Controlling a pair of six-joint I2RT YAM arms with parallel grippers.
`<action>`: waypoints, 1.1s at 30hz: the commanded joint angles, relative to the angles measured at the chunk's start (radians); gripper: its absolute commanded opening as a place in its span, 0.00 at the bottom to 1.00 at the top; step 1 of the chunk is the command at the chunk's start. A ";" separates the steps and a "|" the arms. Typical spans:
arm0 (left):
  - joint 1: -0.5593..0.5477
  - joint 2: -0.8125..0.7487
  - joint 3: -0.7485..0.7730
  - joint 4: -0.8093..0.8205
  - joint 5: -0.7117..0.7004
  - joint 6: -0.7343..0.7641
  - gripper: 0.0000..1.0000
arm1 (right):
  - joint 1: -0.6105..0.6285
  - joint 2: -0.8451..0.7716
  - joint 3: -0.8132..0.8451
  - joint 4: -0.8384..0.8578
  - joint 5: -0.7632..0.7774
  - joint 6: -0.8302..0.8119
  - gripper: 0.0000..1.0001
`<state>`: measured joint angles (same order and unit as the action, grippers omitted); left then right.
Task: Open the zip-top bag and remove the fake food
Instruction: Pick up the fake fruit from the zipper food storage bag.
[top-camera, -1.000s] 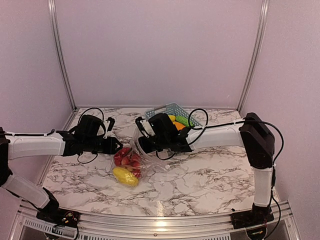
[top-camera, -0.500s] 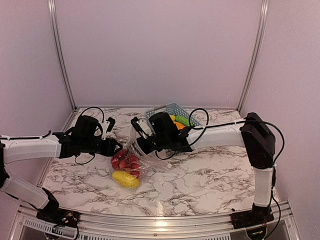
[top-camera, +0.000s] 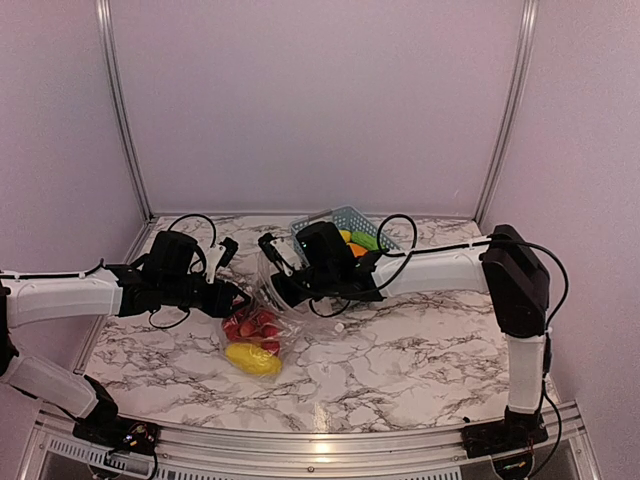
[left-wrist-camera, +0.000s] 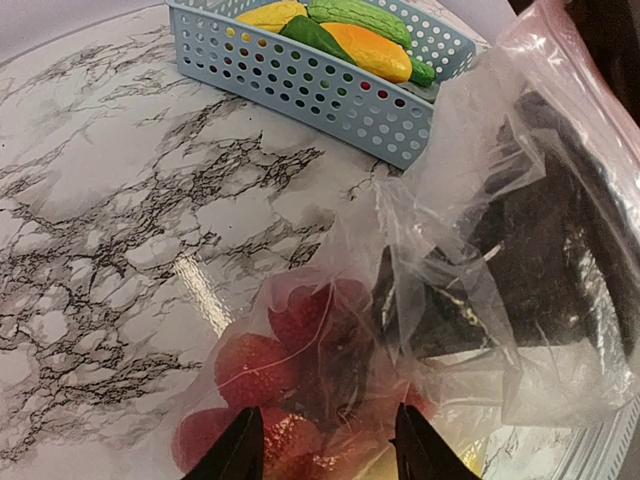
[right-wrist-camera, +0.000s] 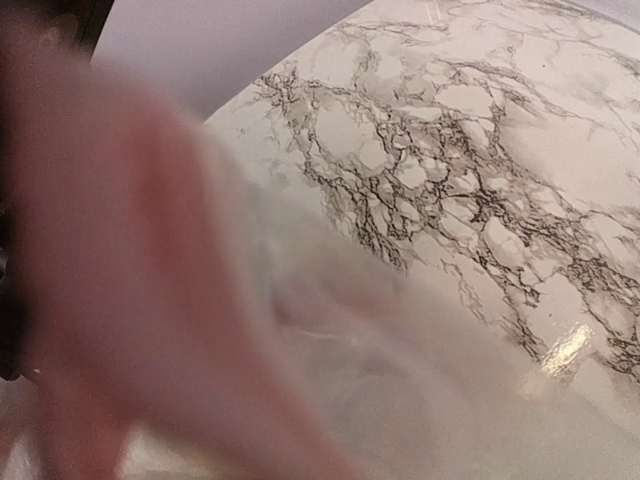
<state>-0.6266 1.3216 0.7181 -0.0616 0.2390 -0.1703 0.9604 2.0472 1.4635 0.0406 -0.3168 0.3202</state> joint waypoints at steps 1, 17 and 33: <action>-0.004 0.005 0.026 -0.029 0.021 0.023 0.47 | 0.006 0.021 0.056 0.004 -0.016 -0.007 0.07; -0.005 0.049 0.032 -0.006 0.001 0.012 0.31 | 0.006 0.035 0.069 0.001 -0.021 -0.002 0.08; -0.005 0.037 0.004 0.030 -0.022 -0.014 0.00 | 0.006 0.057 0.086 0.000 -0.026 0.007 0.22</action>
<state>-0.6285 1.3602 0.7227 -0.0608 0.2214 -0.1768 0.9604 2.0781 1.5066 0.0380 -0.3355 0.3222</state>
